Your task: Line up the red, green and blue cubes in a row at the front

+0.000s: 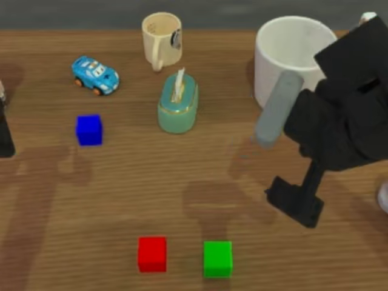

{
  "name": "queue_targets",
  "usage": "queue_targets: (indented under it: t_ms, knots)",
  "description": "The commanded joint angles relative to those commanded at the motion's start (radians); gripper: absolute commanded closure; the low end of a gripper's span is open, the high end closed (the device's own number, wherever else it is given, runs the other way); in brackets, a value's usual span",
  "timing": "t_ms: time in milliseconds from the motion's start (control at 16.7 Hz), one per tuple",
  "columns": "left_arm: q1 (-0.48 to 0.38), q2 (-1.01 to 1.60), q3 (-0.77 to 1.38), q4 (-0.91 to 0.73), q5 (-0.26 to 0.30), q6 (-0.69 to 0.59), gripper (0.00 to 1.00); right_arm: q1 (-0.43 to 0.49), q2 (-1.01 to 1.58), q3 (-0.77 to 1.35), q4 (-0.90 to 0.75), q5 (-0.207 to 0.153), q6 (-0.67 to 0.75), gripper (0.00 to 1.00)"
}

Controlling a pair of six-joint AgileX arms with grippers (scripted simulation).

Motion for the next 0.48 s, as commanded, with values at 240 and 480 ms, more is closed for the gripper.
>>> queue_targets:
  t_ms: [240, 480]
  knots:
    - [-0.035, 0.486, 0.382, -0.246, -0.001, -0.045, 0.0, -0.183, -0.395, -0.293, 0.2, -0.01, 0.124, 0.0]
    - [-0.071, 0.963, 0.75, -0.488, 0.0, -0.088, 0.0, -0.36, -0.777, -0.594, 0.389, -0.005, 0.248, 0.0]
